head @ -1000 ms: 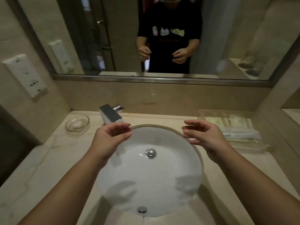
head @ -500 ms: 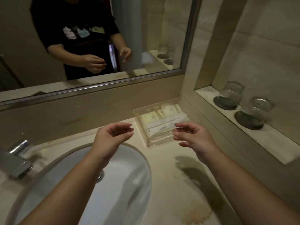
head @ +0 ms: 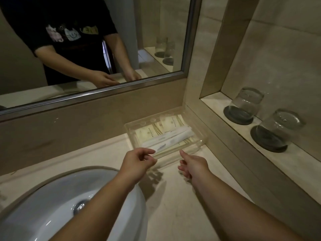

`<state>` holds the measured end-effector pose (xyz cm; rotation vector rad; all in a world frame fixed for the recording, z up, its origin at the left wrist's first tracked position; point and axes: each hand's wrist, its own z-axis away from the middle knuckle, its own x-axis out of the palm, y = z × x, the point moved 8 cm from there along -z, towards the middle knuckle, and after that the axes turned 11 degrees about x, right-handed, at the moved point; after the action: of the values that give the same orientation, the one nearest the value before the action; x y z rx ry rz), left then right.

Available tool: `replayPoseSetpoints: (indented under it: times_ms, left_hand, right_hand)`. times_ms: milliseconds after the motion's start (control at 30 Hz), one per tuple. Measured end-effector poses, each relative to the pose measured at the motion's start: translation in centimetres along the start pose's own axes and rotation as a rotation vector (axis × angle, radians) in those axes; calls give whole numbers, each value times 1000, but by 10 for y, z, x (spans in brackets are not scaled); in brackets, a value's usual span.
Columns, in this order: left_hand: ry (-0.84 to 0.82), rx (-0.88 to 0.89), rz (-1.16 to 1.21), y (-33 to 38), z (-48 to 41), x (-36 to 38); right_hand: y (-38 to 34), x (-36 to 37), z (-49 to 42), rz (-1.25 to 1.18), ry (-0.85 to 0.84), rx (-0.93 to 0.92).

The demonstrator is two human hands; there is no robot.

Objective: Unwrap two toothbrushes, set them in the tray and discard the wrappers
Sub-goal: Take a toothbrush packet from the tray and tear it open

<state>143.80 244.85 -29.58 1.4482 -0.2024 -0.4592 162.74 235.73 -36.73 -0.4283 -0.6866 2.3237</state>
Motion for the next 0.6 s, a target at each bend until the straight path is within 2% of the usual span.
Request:
replayPoseSetpoints:
  times_ms: [133,267,467,533,600]
  left_hand:
    - [9,-191,103,-24,-6,18]
    - [84,-302,314,-35,-10,30]
    - [122,-314,367,-37,-2,29]
    - [143,-275,347,-32,3,26]
    - [204,-189,292,-23,6,18]
  right_hand:
    - [5,16,-21,-83,-3,70]
    - [3,16,-31,-24,71,19]
    - [14,32,-34,-271,-206,117]
    - [18,38,-30,-386,-319,158]
    - [22,36,-29,-437,-343,156]
